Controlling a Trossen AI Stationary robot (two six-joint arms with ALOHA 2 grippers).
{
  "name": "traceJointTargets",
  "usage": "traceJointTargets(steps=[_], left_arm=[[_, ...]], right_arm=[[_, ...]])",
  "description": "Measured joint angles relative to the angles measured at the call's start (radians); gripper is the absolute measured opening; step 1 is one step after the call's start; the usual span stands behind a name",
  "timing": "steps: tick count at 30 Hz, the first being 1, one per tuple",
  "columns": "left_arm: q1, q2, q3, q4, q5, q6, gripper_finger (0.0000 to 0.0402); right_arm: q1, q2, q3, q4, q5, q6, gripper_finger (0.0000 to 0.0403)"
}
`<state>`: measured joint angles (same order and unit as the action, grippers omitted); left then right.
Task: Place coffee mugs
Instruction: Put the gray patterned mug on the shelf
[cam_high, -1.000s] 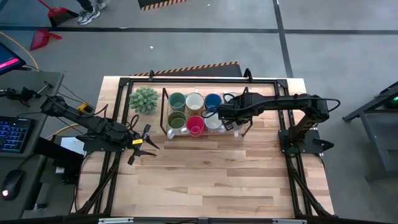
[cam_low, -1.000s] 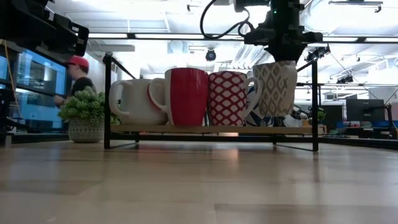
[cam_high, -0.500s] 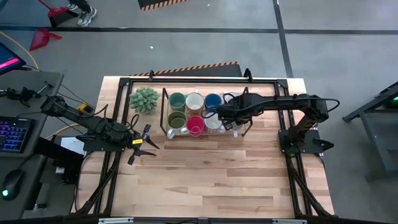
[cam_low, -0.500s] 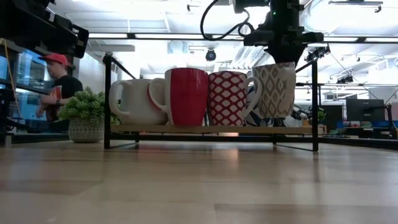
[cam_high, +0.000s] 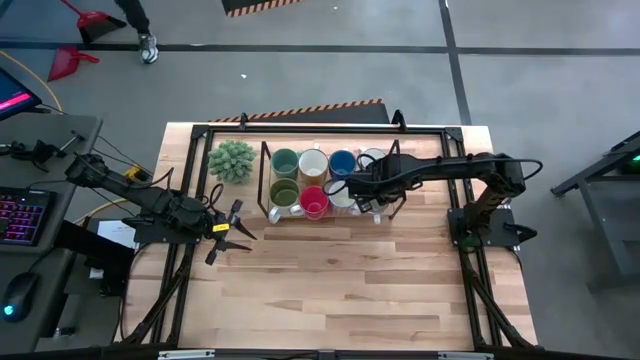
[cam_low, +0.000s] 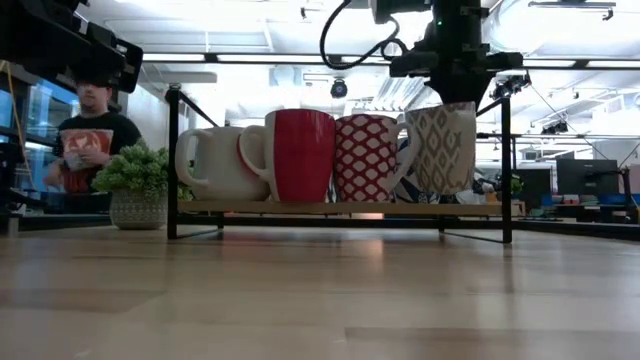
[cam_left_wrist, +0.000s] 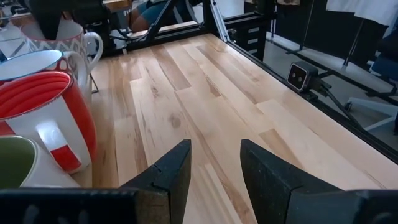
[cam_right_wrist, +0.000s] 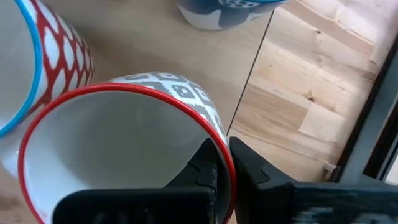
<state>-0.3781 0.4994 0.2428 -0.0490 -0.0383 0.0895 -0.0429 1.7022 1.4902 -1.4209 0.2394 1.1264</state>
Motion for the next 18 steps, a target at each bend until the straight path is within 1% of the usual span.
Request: traceJointTargets(steps=[18], left_arm=[[0.0, 0.0, 0.0, 0.02, 0.0, 0.001, 0.0129]], right_arm=[[0.0, 0.02, 0.0, 0.003, -0.009, 0.001, 0.0]])
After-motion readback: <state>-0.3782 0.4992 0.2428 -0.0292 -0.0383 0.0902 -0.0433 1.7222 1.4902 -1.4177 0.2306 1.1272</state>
